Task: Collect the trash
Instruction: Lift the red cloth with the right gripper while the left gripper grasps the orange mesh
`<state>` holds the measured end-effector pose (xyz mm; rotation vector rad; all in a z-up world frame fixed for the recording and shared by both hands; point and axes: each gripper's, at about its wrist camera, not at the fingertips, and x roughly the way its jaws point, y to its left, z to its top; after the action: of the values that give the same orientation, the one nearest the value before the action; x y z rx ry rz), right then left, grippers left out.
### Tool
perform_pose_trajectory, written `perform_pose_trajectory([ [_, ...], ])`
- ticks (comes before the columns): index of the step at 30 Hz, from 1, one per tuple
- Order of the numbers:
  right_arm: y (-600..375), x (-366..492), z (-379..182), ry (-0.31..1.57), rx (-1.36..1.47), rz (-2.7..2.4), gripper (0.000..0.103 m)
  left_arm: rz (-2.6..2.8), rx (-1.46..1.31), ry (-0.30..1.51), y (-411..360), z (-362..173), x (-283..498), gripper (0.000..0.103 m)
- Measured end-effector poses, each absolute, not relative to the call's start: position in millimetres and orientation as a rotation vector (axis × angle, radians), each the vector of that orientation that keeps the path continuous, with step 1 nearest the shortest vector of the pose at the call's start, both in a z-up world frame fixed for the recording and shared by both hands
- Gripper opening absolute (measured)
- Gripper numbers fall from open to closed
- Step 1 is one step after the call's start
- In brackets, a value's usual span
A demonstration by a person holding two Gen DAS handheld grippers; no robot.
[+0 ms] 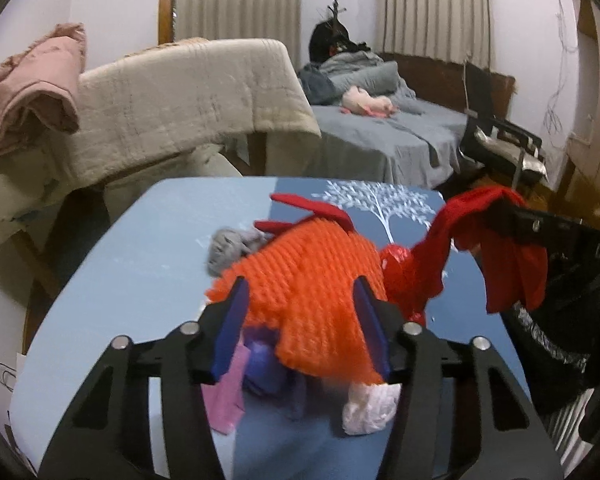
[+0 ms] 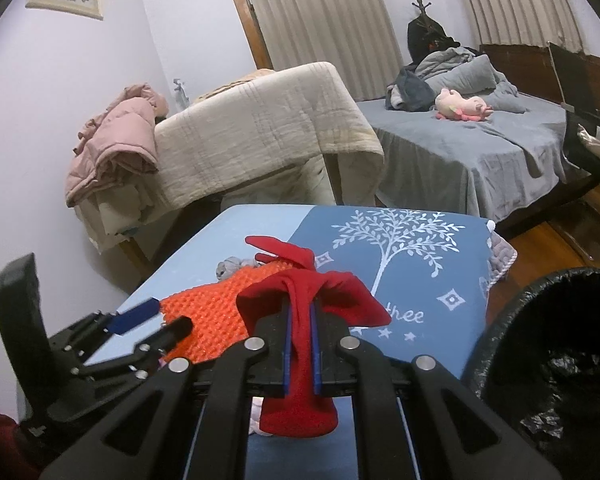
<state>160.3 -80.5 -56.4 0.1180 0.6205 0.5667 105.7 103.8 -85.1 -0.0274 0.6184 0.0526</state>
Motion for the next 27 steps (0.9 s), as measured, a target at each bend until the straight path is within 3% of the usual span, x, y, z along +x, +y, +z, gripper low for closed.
perform_pose_trajectory([
  [10,-84.9,159.2,-60.6,0.631,0.11,0.558,0.008,0.004,-0.019,0.659,95.0,-97.1,110.8,0.011],
  [27,-103.6,149.8,-39.1,0.58,0.124,0.541,0.008,-0.014,-0.036,0.586,85.6,-61.6,105.1,0.009],
])
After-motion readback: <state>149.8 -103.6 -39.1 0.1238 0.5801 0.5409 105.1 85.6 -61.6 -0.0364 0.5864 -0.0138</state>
